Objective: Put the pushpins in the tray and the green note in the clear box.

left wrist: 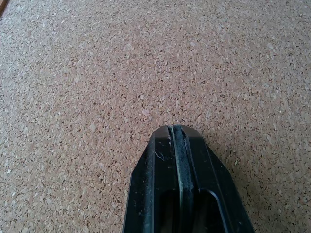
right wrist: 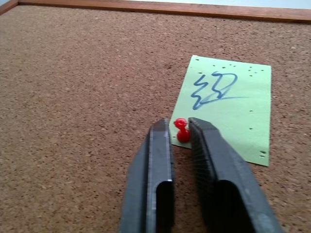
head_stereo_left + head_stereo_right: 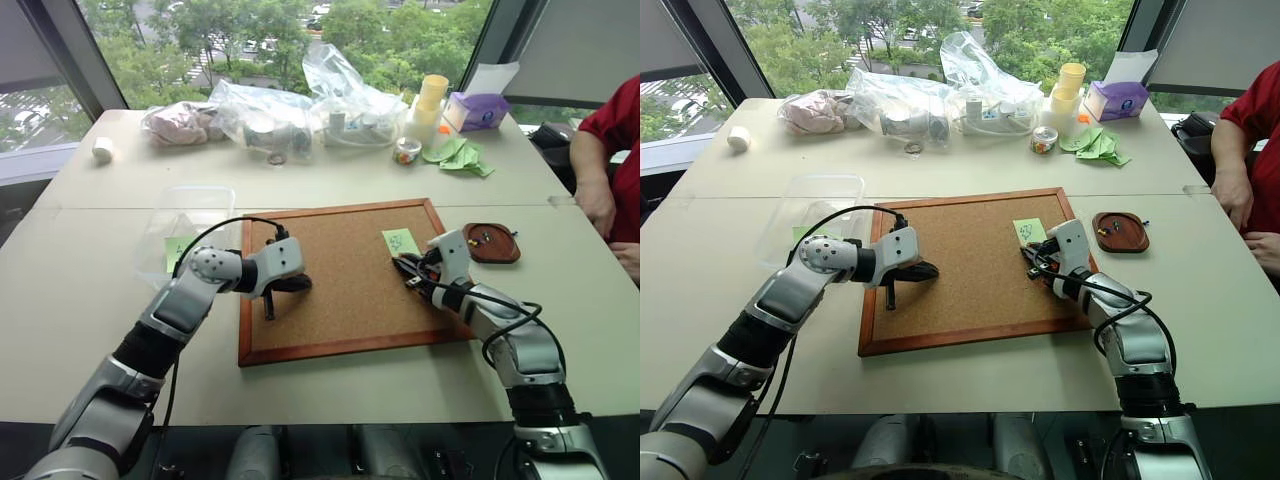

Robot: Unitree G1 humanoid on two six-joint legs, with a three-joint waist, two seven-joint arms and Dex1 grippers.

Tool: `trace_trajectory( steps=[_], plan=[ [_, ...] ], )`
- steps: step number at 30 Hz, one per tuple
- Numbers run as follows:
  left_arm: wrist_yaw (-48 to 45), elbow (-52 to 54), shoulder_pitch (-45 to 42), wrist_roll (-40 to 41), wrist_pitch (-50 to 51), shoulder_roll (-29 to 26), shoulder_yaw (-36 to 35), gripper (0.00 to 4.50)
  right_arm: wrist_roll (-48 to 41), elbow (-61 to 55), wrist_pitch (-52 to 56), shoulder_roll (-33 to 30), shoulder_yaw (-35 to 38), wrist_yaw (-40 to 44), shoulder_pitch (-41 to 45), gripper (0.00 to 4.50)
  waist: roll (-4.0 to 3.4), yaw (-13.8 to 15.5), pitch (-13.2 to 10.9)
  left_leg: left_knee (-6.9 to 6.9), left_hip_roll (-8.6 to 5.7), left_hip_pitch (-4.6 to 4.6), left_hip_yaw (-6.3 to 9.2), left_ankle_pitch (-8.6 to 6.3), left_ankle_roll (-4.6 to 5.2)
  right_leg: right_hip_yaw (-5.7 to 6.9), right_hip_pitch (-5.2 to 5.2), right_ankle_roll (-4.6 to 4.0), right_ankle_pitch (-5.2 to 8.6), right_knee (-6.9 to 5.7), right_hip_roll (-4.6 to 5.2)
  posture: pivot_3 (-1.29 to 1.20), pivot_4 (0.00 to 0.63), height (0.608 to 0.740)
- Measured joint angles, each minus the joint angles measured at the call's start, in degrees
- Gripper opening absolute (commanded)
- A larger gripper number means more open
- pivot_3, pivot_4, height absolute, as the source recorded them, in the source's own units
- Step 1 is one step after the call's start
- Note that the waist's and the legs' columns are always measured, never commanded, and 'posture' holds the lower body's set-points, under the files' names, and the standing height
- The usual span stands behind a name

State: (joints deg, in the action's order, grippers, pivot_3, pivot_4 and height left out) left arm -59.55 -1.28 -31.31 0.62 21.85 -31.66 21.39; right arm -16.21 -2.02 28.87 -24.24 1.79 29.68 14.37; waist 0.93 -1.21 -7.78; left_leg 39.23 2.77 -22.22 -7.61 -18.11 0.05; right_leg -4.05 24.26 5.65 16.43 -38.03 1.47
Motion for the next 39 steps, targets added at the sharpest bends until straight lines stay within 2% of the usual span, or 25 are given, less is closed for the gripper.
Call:
trace_trajectory(
  steps=[9, 13, 19, 23, 25, 27, 29, 33, 34, 39],
  plan=[
    [-0.01, 0.11, 0.07, 0.0, 0.04, -0.02, -0.09, 0.0, 2.76, 0.31, -4.37, 0.18, -0.24, -0.07, -0.6, 0.03, 0.01, -0.04, 0.01, 0.0, 0.0, 0.0, -0.02, 0.0, 0.0, 0.0, 0.0, 0.0, 0.0, 0.0, 0.0, 0.0, 0.15, 0.738],
    [-0.26, 0.4, 0.04, 0.0, -0.14, -0.36, -0.01, 0.0, 1.73, 0.6, -6.88, 1.27, 1.54, -0.56, -0.85, 0.03, -0.08, -0.03, -0.05, 0.0, -0.01, -0.05, -0.03, 0.03, -0.05, -0.01, 0.07, 0.01, 0.0, 0.0, 0.02, 0.0, 0.15, 0.738],
    [-1.29, 0.32, -0.04, 0.12, -0.27, -0.75, 0.0, 0.0, 0.13, -5.05, -8.35, 0.12, 6.76, -2.15, 1.8, 0.03, -0.06, -0.05, -0.03, -0.01, 0.01, -0.04, -0.01, 0.04, -0.07, 0.0, 0.07, 0.0, 0.0, 0.0, -0.02, 0.0, 0.15, 0.738],
    [-1.9, -0.29, 0.02, 3.83, 4.07, 1.45, -2.47, 0.0, 0.03, -6.25, -7.4, -0.13, 6.27, -1.05, 1.19, 0.03, -0.07, 0.12, -0.05, 0.0, -0.02, -0.08, -0.02, 0.03, -0.05, 0.0, 0.07, 0.0, 0.0, 0.01, 0.04, 0.0, 0.15, 0.738],
    [-2.36, -0.54, 0.03, 6.4, 6.98, 2.88, -3.45, 0.68, -0.32, -7.0, -6.89, -0.72, 6.29, -0.72, 1.2, 0.0, -0.07, 0.4, -0.06, 0.02, -0.03, -0.14, 0.01, 0.03, -0.05, 0.02, 0.09, 0.01, 0.0, 0.01, 0.06, 0.0, 0.15, 0.738],
    [-1.68, -0.91, -0.4, 11.13, 11.36, 6.66, -6.8, 1.29, -0.45, -7.89, -6.35, -1.51, 6.34, -0.32, 1.2, 0.0, -0.02, 0.62, -0.1, 0.08, -0.05, -0.23, 0.06, 0.03, -0.05, 0.05, 0.11, 0.01, 0.0, 0.02, 0.09, 0.0, 0.15, 0.738],
    [0.31, -1.53, -2.84, 16.18, 16.25, 10.39, -10.86, 2.4, -0.86, -8.49, -6.0, -1.91, 6.51, -0.05, 1.19, 0.0, 0.11, 0.53, -0.19, 0.1, -0.05, -0.25, 0.09, 0.02, -0.04, 0.06, 0.11, 0.02, -0.01, 0.01, 0.08, 0.0, 0.15, 0.738],
    [10.38, -5.19, -13.72, 26.64, 28.48, 19.67, -24.01, 4.26, -0.96, -8.72, -5.59, -2.49, 6.55, 0.28, 1.4, 0.0, 0.15, 0.34, -0.22, 0.12, -0.06, -0.26, 0.16, 0.01, -0.01, 0.09, 0.11, 0.04, -0.02, 0.01, 0.07, 0.0, 0.15, 0.738],
    [14.77, -7.39, -16.64, 28.71, 32.14, 22.34, -27.36, 4.39, -0.96, -8.81, -5.58, -2.7, 6.62, 0.37, 1.44, 0.0, 0.14, 0.24, -0.21, 0.11, -0.07, -0.23, 0.17, 0.01, -0.02, 0.08, 0.1, 0.04, -0.02, 0.01, 0.07, 0.0, 0.15, 0.738],
    [30.11, -24.97, -22.76, 33.48, 40.94, 30.86, -39.56, 4.39, -0.96, -8.91, -5.49, -3.11, 6.64, 0.51, 1.57, 0.0, 0.19, 0.03, -0.25, 0.06, -0.07, -0.21, 0.17, 0.08, -0.14, 0.08, 0.11, 0.04, -0.02, 0.02, 0.04, 0.0, 0.15, 0.738]
  ],
)
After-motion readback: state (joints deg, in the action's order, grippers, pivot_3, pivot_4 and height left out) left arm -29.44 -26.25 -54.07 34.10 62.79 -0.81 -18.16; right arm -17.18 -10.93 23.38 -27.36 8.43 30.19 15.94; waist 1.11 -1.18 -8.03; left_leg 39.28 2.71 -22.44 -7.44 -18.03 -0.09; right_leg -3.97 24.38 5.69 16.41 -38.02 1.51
